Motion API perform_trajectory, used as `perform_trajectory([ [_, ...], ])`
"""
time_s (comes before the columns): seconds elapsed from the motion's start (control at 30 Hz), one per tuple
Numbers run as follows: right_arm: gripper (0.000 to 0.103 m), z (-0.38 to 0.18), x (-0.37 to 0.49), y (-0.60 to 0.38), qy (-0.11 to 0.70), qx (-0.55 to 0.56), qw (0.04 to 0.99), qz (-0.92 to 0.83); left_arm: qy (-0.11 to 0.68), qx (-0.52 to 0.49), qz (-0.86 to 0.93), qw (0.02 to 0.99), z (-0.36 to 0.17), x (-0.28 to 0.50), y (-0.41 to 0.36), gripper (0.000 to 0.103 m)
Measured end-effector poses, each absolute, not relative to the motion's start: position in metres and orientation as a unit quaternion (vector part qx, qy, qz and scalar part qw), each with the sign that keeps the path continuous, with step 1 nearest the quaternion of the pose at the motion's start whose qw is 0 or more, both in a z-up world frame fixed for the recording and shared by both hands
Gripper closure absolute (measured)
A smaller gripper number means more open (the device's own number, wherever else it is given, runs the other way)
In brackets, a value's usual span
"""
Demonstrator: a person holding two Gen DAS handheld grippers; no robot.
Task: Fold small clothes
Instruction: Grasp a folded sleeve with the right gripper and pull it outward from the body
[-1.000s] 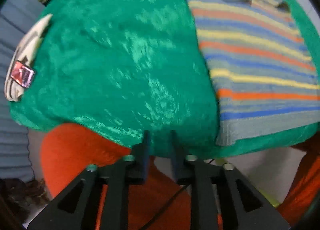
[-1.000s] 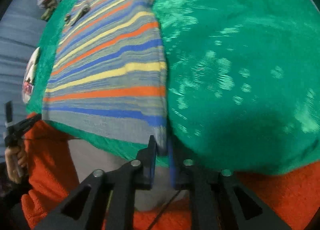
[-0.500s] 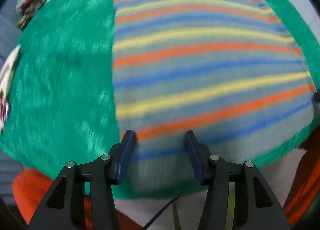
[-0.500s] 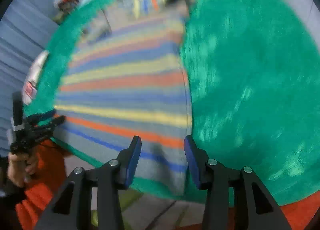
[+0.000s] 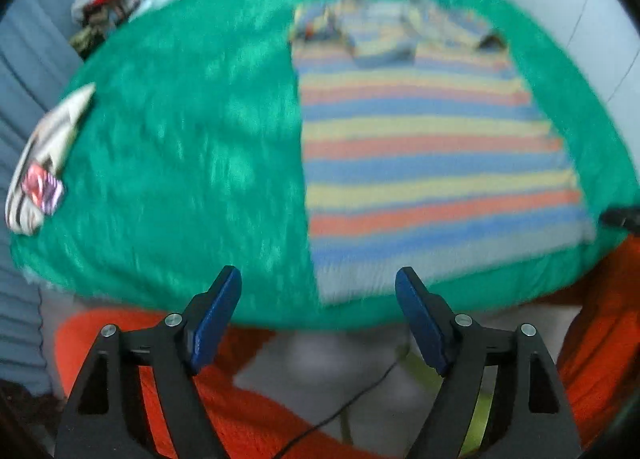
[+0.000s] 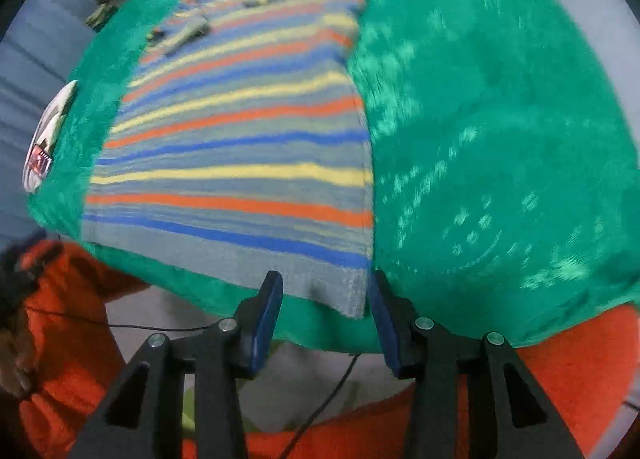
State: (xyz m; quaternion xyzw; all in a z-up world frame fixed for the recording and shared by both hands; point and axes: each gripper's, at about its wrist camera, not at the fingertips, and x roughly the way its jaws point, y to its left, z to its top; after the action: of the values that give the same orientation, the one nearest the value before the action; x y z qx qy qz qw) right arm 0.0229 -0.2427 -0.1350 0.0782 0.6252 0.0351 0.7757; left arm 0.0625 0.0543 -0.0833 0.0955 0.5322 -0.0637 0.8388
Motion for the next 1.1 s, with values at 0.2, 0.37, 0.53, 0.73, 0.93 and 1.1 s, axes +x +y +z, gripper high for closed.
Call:
perform_trajectory([
  [0.2,0.044,-0.078,0.021,-0.232,0.583,0.042,0.810,0.043,0.451,0.101,-0.094,0.882,-0.048,0.110,0.017,0.009],
  [0.37,0.030,-0.038,0.024,-0.248,0.541,-0.023,0.841,0.015,0.430,0.115,-0.100,0.890,-0.077,0.137,-0.007,0.007],
  [0.53,0.030,-0.027,0.065,-0.264,0.491,-0.101,0.865,-0.001,0.466,0.114,-0.111,0.870,-0.148,0.139,-0.011,0.008],
  [0.73,0.030,-0.062,0.157,-0.248,0.463,-0.130,0.870,0.111,0.481,0.166,-0.115,0.853,-0.187,0.121,-0.019,0.008],
  [0.93,0.031,-0.119,0.263,-0.186,0.469,-0.179,0.847,0.173,0.475,0.174,-0.110,0.856,-0.189,0.116,-0.019,0.007],
  [1.1,0.033,-0.170,0.327,-0.150,0.472,-0.182,0.844,0.177,0.489,0.158,-0.109,0.851,-0.193,0.125,-0.015,0.003],
])
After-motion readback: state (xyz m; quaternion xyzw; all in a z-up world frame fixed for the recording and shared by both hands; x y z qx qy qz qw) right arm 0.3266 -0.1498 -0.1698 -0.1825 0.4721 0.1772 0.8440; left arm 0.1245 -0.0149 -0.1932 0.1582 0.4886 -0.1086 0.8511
